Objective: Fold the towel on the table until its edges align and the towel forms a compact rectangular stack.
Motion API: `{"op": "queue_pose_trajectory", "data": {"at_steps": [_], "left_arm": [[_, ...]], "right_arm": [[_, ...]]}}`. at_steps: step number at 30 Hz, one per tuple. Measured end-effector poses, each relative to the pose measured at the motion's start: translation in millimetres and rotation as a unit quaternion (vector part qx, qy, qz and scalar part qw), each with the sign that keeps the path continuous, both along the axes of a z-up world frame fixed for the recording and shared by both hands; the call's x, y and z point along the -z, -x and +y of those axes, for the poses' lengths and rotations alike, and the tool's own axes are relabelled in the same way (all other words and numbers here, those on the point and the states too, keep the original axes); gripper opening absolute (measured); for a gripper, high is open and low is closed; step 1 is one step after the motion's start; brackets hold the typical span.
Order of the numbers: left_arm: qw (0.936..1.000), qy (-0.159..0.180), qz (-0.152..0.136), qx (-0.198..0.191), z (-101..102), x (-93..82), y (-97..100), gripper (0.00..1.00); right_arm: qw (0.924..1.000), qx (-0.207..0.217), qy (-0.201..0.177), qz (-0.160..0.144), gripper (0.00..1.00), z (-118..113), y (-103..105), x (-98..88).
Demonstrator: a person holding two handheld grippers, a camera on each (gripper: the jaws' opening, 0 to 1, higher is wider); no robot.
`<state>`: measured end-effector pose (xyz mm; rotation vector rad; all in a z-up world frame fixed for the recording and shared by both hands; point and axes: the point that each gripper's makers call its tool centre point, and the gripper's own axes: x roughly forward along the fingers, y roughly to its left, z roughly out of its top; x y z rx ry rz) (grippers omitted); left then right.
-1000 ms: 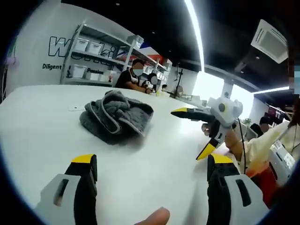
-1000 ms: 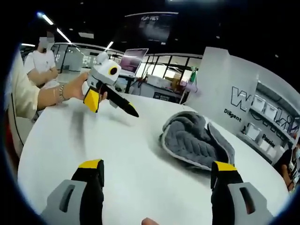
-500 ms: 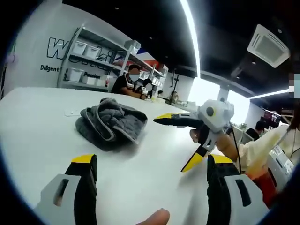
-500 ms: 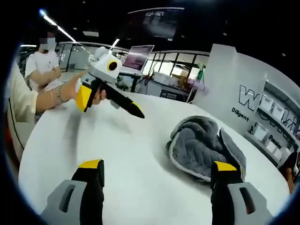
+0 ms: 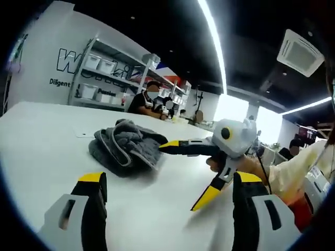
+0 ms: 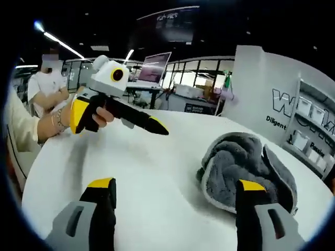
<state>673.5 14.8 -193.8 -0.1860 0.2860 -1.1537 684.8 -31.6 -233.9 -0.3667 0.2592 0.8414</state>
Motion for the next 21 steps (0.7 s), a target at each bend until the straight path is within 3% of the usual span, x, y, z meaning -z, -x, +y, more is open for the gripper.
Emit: {"op": "queue_pose_trajectory", "data": {"at_steps": [10, 17, 21], "left_arm": [[0.9999, 0.008, 0.007, 0.007, -3, -0.1, 2.2, 0.99], [0.9995, 0.018, 0.018, 0.017, -6, -1.4, 6.1, 0.99], [0.9995, 0.018, 0.019, 0.016, -7, -0.3, 7.8, 0.99]], "right_arm": [[0.999, 0.023, 0.006, -0.038, 0.71, 2, -23, -6.5], [0.9989, 0.033, 0.01, -0.03, 0.51, 0, -32, 3.3], [0.9976, 0.048, 0.018, -0.047, 0.44, -8, -38, 4.1]]}}
